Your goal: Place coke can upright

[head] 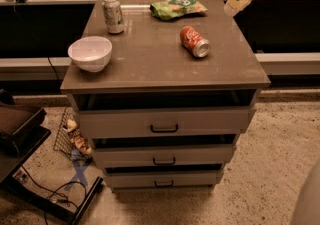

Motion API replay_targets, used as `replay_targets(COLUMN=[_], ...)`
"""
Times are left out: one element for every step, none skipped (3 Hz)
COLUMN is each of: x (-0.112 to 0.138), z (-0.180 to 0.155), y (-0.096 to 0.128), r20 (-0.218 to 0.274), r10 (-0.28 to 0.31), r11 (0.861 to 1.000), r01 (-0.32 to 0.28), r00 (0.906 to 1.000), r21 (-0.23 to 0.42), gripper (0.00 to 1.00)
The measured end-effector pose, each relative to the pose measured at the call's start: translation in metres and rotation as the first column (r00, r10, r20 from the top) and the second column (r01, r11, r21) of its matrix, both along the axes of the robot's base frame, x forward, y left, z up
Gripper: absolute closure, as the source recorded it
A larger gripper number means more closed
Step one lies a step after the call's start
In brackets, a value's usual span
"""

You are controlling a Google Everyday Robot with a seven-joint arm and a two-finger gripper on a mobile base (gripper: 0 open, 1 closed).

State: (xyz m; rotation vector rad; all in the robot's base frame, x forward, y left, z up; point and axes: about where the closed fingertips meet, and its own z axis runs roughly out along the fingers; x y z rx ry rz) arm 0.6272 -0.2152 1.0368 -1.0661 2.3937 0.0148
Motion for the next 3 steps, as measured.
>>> replay_targets(x=[0.008, 0.063, 0.107], z=[-0.003, -0.029, -0.059], y=[0.004, 0.030, 0.050], r20=[0.005, -0.039, -0.073], r10=[-0.002, -0.076, -0.203], r11=[1.000, 0.997, 0.978], r01=[0.002, 0.075, 0.198], r00=[1.0000, 0.9964, 0.9765], r21=[0.011, -0.011, -0.070], gripper=[0.00, 0.00, 0.00])
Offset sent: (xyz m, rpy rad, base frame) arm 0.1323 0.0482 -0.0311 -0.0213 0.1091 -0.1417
